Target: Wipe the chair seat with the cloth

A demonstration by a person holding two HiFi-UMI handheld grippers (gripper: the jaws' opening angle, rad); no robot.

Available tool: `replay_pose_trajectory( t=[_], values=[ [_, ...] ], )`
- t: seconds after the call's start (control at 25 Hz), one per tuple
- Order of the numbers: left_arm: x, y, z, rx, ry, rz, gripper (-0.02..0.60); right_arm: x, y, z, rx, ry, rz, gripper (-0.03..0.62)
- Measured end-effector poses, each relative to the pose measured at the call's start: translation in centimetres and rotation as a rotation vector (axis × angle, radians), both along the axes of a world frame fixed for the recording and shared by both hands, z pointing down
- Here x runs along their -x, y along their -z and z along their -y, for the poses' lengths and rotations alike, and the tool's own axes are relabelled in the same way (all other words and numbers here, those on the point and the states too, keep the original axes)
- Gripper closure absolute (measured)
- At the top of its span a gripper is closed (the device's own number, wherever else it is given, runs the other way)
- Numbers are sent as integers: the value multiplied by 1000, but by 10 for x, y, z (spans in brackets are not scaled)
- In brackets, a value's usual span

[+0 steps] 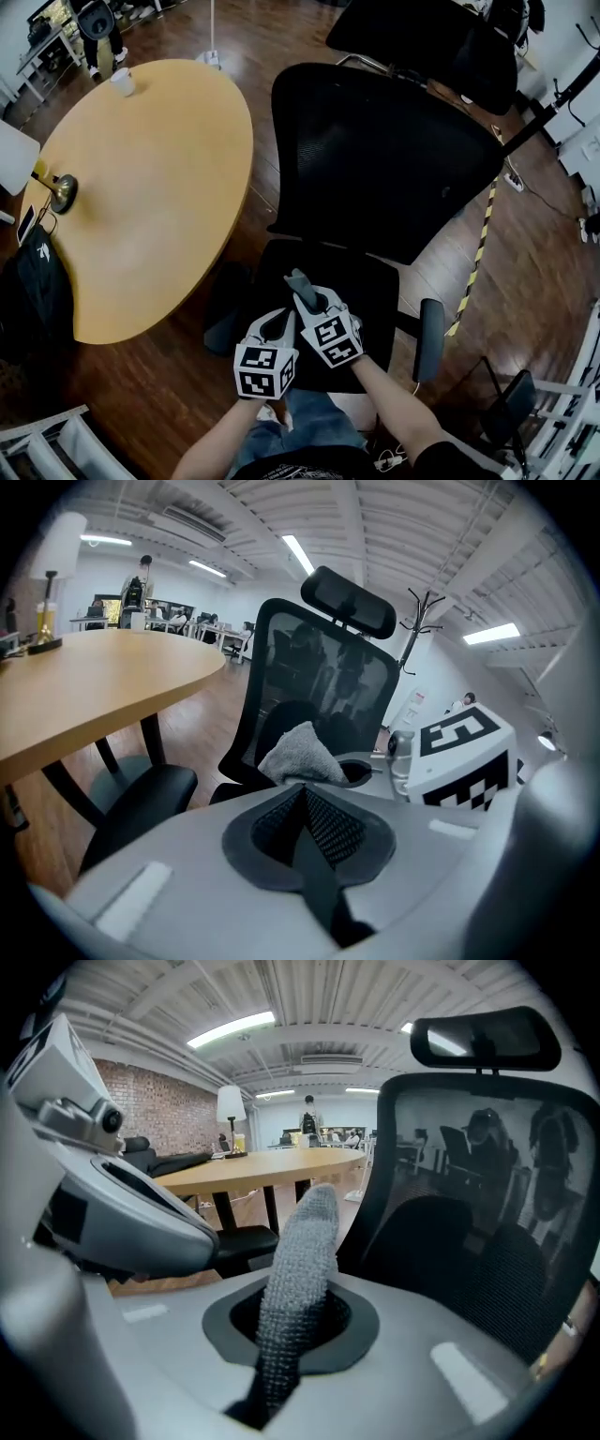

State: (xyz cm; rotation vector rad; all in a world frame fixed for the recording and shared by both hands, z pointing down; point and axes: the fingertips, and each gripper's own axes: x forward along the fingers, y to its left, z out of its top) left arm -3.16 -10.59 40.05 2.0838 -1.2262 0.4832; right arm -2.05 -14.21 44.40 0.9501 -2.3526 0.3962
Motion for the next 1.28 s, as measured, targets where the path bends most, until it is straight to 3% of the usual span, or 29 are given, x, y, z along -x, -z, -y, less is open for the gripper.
replay_pose_trajectory(
  t=[0.44,0.72,1.04,1.28],
  values=[
    [15,-70,34,48,89,-23,578,13,-122,76,-17,140,-110,579],
    [20,-97,30,71,63,-10,578,25,-185,112,-53,234,-252,580],
    [40,-112,20,96,76,1,578,45,-221,139,-73,310,-337,582],
    [41,-115,9,103,75,-7,578,48,-236,126,-77,367,-382,582]
  ],
)
